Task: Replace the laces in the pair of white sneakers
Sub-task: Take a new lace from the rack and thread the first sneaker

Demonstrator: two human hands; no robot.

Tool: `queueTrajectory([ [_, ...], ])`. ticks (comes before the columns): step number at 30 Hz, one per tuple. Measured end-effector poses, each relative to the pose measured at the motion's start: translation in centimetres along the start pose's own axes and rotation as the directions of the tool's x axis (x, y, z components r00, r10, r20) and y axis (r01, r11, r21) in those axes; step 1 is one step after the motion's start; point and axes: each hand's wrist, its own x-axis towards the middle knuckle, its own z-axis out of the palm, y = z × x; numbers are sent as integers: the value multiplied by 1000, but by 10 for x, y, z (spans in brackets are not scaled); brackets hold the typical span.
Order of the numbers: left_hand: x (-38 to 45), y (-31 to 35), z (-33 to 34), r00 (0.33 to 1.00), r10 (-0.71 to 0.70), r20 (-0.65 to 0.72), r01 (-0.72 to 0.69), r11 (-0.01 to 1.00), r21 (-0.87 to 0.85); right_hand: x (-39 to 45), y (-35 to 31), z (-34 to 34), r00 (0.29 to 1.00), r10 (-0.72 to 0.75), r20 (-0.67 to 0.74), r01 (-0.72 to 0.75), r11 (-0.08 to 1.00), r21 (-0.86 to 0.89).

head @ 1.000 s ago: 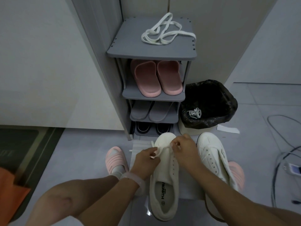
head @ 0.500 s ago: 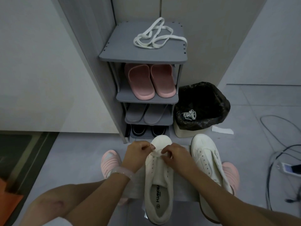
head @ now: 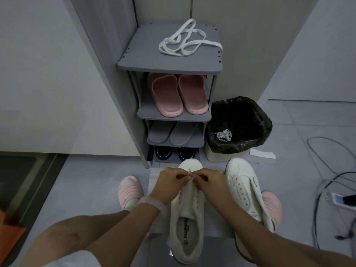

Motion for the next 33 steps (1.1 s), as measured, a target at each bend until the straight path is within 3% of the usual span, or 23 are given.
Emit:
queueTrajectory([
  [8, 2, 6, 6, 997, -55, -47, 53, 998, -44, -3, 2, 5, 999, -32, -43, 32, 999, -20],
  [16, -1, 10, 6, 990, 121, -71, -104, 973, 205, -2, 8, 0, 990, -137, 44, 143, 962, -233],
  [19, 0, 10, 5, 991, 117, -57, -104, 976, 193, 4, 3, -2, 998, -35, -58, 33, 999, -39],
  [24, 0, 12, 6, 996, 87, -13, -84, 988, 131, 9, -1, -3, 997, 79, 5, -79, 981, 179],
  [29, -1, 12, 6, 999, 25, -45, -23, 998, 62, 8, 0, -3, 993, 118, 20, -119, 959, 258],
  [33, -3, 11, 5, 991, 107, -86, -92, 982, 164, 6, 0, -1, 994, 107, 33, -112, 960, 255],
])
